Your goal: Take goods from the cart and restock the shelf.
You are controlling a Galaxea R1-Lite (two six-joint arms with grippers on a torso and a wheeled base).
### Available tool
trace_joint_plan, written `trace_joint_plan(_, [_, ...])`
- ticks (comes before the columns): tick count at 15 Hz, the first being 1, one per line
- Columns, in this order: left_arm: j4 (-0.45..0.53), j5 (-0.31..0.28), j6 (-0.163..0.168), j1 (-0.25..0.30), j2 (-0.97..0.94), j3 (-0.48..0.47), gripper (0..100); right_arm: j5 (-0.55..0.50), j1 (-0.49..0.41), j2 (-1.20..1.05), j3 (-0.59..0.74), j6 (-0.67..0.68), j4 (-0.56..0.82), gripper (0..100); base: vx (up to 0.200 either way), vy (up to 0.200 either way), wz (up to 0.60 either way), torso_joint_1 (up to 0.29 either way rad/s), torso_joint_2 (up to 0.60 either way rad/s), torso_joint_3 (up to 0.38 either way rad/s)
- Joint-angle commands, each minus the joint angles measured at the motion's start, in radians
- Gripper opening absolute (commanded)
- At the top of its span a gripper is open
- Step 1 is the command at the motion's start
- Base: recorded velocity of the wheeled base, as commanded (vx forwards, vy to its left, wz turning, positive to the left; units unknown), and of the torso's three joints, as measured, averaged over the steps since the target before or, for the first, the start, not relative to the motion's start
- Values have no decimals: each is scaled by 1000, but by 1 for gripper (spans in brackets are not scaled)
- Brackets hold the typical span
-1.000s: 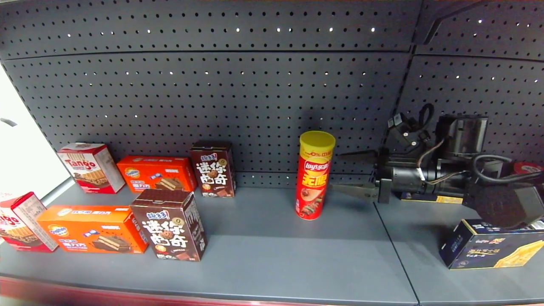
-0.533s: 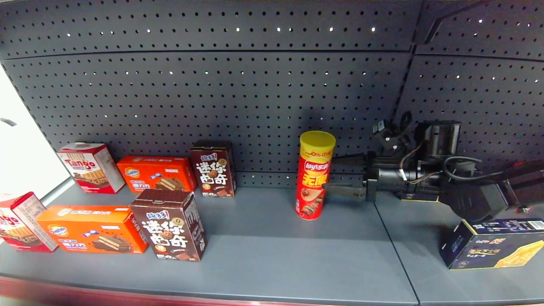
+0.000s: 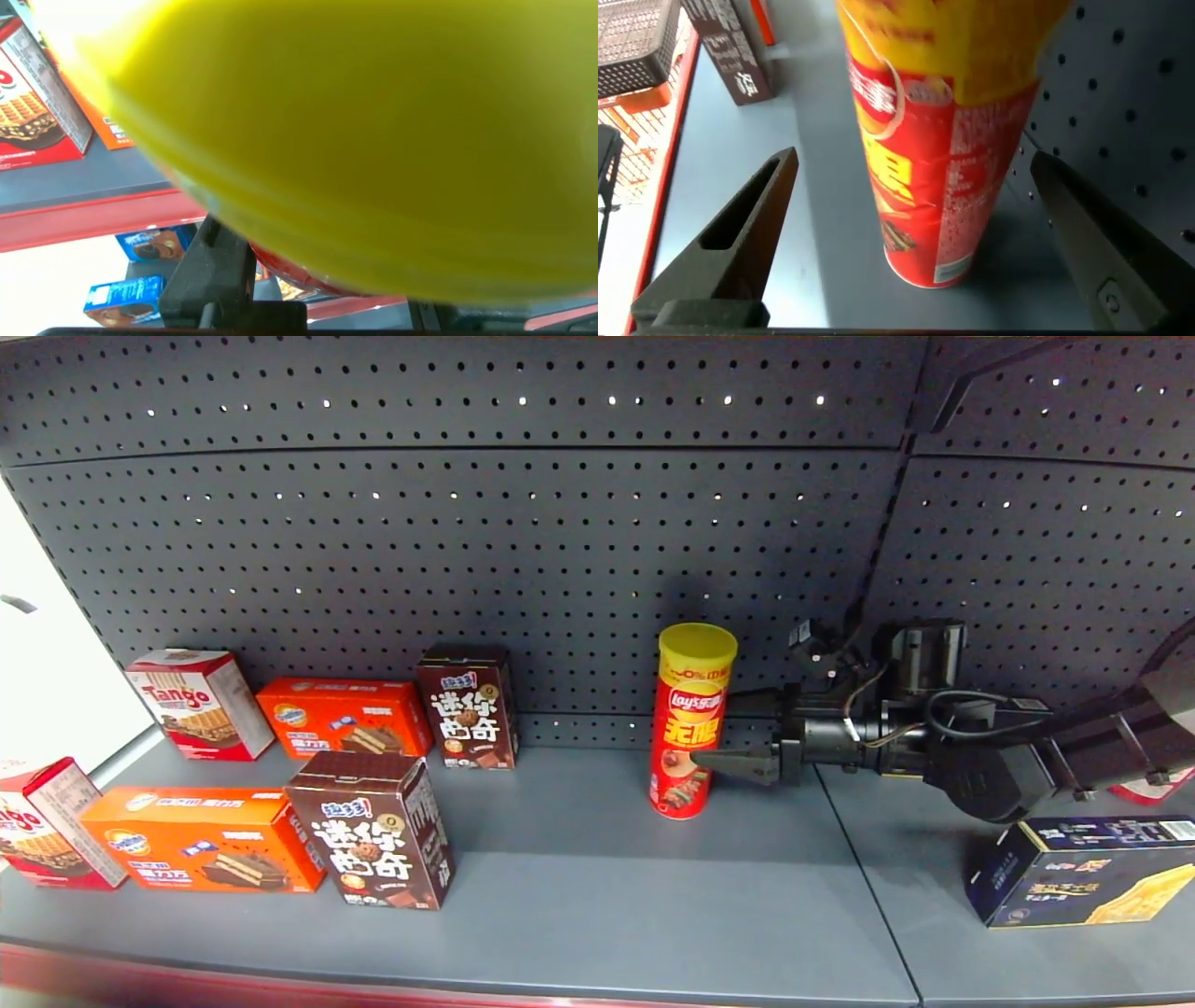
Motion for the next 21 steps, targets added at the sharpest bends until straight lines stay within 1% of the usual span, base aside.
trace_joint_plan(1, [0,0,0,0,1,1,0,0,1,25,-12,1,0,100,0,0,0,0,0,0])
trace_joint_plan(6, [1,1,0,2,-1,15,0,0,24,86,-41,1,-23,100,0,0,0,0,0,0])
trace_joint_plan(13, [3,3,-1,2,-7,21,0,0,30,154,-98,2,-28,100,0,0,0,0,0,0])
trace_joint_plan(20, [1,7,0,2,-7,29,0,0,35,169,-108,1,-30,100,0,0,0,0,0,0])
trace_joint_plan(21, [1,7,0,2,-7,32,0,0,35,169,-110,1,-33,0,0,0,0,0,0,0])
